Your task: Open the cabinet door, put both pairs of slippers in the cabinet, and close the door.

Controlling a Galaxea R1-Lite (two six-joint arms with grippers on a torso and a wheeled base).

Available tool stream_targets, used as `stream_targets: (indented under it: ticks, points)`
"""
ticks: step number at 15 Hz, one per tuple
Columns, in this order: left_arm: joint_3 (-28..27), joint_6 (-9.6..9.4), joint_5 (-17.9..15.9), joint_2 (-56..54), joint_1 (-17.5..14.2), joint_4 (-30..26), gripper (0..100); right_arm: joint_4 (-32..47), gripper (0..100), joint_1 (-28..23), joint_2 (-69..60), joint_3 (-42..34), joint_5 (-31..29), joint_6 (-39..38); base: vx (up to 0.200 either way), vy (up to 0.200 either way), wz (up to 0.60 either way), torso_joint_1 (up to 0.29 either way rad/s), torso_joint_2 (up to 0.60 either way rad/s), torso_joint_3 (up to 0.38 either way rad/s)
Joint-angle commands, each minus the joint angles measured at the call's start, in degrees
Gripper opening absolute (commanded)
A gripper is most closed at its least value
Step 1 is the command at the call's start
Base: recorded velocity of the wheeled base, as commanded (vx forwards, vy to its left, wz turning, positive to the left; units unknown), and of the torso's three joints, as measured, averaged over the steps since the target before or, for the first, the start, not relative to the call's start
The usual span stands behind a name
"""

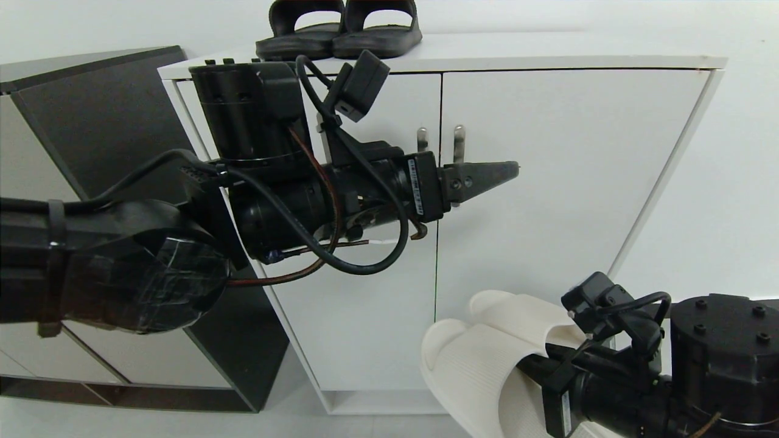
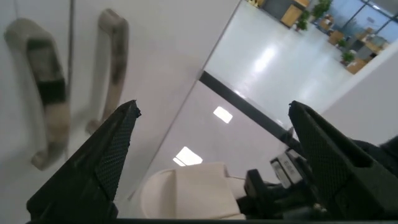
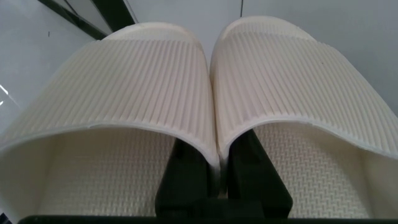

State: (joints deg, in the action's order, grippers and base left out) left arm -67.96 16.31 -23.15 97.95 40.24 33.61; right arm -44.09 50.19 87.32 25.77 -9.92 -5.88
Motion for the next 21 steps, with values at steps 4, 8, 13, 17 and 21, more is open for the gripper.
stream_targets:
  ticks: [4,8,13,17,21]
  points:
    - [-2.5,-0.84,2.5,2.4,-0.2,0.1,100,0.0,0,0.1,0.0,-0.2,0.0,0.7,0.0,0.0,0.0,0.0,0.0,0.0]
    - [-4.5,-1.28,3.4,5.0,-1.1,0.1,100,0.0,0,0.1,0.0,-0.5,-0.2,0.7,0.0,0.0,0.0,0.0,0.0,0.0]
    - [-4.6,-1.46,4.3,4.8,-1.4,0.1,100,0.0,0,0.1,0.0,-0.5,-0.2,0.7,0.0,0.0,0.0,0.0,0.0,0.0]
    - [-4.7,-1.55,4.6,5.2,-1.7,0.1,100,0.0,0,0.1,0.0,-0.5,-0.2,0.7,0.0,0.0,0.0,0.0,0.0,0.0]
    - [-7.8,-1.55,5.5,7.5,-1.7,0.1,100,0.0,0,0.1,0.0,-0.5,-0.3,0.7,0.0,0.0,0.0,0.0,0.0,0.0]
